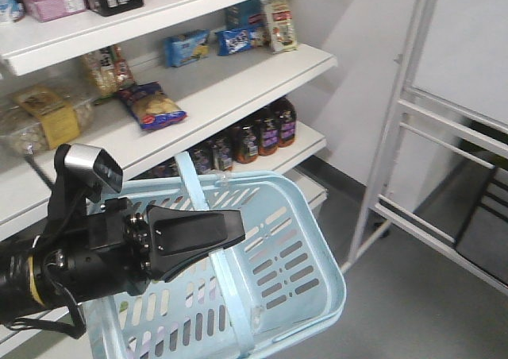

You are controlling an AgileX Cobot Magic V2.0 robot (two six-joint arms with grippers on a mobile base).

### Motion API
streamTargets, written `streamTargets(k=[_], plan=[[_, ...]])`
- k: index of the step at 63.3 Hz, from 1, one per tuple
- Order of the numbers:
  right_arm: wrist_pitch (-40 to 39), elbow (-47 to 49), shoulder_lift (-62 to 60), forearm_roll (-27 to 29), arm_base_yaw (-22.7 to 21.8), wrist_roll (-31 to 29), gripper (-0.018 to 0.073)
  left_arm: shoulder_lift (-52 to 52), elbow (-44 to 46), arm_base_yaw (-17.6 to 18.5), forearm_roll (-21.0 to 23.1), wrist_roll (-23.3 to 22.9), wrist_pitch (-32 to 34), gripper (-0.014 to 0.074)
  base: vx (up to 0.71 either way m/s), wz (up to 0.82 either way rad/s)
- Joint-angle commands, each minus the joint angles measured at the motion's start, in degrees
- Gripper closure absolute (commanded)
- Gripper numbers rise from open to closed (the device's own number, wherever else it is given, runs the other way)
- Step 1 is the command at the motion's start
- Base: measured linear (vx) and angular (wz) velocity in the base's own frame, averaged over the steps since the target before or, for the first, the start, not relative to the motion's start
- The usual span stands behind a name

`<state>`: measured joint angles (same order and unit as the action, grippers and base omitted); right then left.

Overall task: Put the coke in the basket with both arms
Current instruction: 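Drive the base across the store holding the basket in the left gripper, then drive up to the shelf holding the red Coca-Cola bottle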

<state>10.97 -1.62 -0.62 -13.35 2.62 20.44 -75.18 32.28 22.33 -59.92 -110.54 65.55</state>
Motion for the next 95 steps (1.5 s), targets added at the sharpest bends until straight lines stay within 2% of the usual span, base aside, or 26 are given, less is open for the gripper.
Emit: streamTargets(k=[1,95], plan=[[-3.9,-0.5,-1.0,-0.8,-0.2,-0.4,0.0564,1.6,1.4,0.1,3.9,0.4,13.6,0.0603,0.16,0.63],[-4.1,-0.5,-1.0,-0.8,-0.2,-0.4,0.0564,1.6,1.4,0.1,3.9,0.4,13.6,0.0603,0.11,0.5]])
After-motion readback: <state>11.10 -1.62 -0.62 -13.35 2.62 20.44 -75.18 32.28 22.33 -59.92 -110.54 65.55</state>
